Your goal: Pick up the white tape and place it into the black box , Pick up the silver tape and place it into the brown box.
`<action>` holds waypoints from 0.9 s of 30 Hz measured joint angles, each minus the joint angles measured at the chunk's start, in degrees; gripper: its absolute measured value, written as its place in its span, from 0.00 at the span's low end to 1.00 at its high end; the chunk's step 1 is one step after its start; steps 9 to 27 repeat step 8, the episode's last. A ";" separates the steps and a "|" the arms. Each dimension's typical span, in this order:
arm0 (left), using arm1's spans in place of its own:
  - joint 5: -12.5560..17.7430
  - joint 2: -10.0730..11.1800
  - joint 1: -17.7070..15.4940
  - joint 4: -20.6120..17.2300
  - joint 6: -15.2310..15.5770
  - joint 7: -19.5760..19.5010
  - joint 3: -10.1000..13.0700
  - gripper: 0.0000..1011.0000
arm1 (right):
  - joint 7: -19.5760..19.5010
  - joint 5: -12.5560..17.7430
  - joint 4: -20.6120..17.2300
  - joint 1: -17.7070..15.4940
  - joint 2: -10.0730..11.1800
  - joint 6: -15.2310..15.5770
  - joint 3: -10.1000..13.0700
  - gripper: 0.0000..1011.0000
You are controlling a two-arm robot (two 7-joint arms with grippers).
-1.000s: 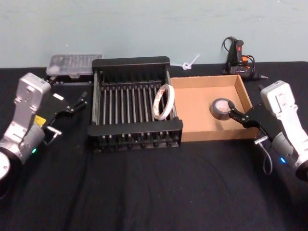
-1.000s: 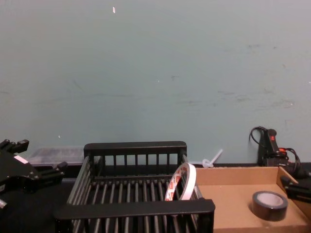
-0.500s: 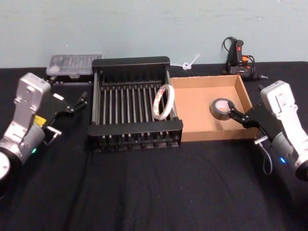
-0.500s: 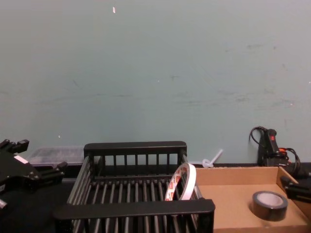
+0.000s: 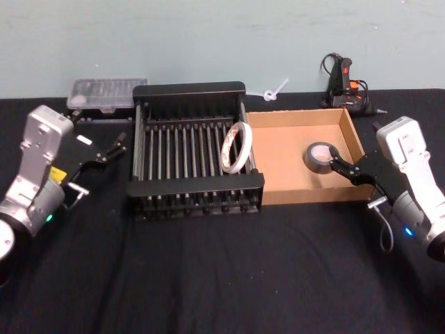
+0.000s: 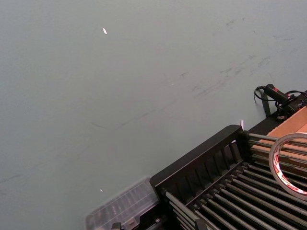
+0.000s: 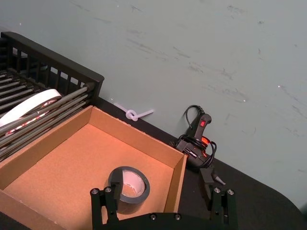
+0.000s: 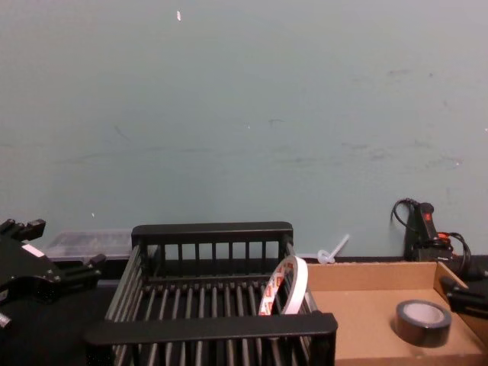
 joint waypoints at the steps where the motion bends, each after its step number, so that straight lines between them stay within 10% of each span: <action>1: 0.00 0.00 0.00 0.00 0.00 0.00 0.00 0.99 | 0.00 0.00 0.00 0.00 0.00 0.00 0.00 0.99; 27: 0.00 0.00 0.00 0.00 0.00 0.00 0.00 0.99 | 0.00 -0.01 0.00 -0.01 0.00 0.00 0.00 0.99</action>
